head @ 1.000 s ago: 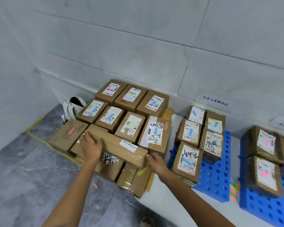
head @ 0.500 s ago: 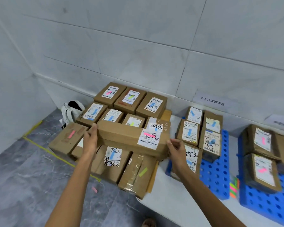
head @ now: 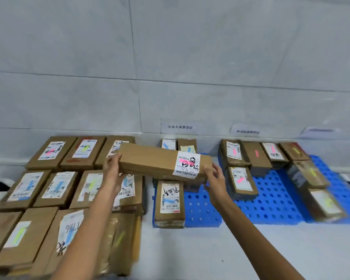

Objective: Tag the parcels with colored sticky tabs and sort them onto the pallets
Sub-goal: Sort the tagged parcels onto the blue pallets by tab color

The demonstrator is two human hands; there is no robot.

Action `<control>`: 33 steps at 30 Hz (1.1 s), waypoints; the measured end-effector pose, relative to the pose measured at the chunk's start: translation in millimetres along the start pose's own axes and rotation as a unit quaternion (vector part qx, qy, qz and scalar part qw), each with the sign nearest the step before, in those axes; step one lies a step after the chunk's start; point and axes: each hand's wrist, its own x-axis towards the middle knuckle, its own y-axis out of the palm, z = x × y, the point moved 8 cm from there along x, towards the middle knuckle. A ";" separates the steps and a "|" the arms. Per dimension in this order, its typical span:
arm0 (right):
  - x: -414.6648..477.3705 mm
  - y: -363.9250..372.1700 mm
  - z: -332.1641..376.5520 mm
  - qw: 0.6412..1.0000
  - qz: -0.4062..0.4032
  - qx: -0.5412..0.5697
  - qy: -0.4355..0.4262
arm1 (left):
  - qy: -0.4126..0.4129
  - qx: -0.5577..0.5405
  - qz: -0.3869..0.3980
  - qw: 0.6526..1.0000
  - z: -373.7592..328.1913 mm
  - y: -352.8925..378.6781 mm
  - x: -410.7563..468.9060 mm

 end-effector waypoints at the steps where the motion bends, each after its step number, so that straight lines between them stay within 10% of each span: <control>1: 3.1 -17.5 5.2 1.000 -0.020 0.012 0.001 | 0.005 0.011 0.017 1.000 2.8 21.5 -3.0; 6: 9.0 -119.8 33.8 0.992 -0.114 0.050 -0.005 | -0.032 -0.041 0.069 0.996 40.6 127.3 -35.6; 12: 24.7 -133.3 22.6 0.994 0.063 0.000 0.092 | -0.105 -0.083 0.103 0.986 128.2 249.8 -101.0; 19: 90.3 -202.7 17.0 0.994 0.033 0.057 0.088 | -0.083 0.120 0.209 0.967 230.1 329.2 -159.2; 33: 183.6 -253.8 -7.0 0.960 0.154 -0.212 0.103 | -0.014 0.336 0.192 0.922 295.0 390.7 -106.5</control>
